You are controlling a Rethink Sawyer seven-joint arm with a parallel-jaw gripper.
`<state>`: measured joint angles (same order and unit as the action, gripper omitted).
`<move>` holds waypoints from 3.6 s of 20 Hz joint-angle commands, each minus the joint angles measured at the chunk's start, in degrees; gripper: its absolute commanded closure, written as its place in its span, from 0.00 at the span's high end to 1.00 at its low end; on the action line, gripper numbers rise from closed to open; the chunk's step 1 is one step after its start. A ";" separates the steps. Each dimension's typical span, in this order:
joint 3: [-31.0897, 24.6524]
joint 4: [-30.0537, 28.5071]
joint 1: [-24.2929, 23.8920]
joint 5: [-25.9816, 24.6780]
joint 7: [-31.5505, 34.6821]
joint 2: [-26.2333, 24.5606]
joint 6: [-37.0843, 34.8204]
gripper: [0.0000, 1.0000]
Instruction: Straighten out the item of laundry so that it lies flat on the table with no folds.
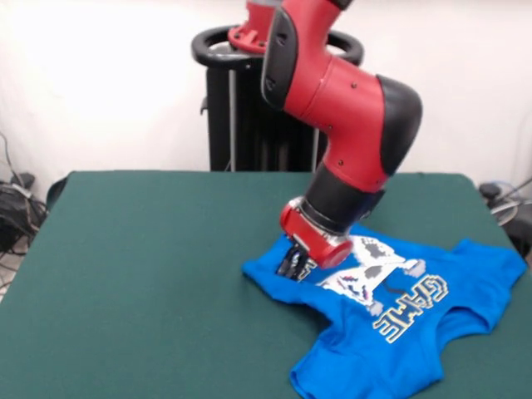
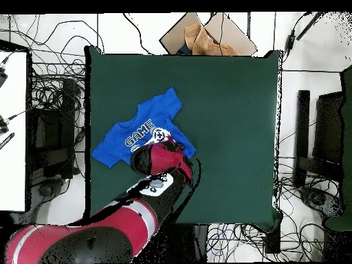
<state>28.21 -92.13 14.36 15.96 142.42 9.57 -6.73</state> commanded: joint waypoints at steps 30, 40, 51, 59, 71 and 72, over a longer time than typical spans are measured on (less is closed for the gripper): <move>-8.06 7.43 -11.59 -6.66 1.34 -2.36 10.35 0.00; -11.45 6.57 -14.48 -10.08 -0.10 2.23 2.93 0.00; -13.98 6.52 -17.08 -13.02 -3.21 8.36 -10.45 0.00; -19.92 4.62 -21.11 -14.06 -3.05 9.40 -10.68 0.00; -21.39 5.21 -21.79 -15.96 -2.60 9.22 -12.47 0.00; -21.30 5.24 -21.74 -16.08 -2.49 9.32 -12.79 0.00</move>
<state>13.43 -88.52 -7.35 1.82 142.42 19.12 -13.36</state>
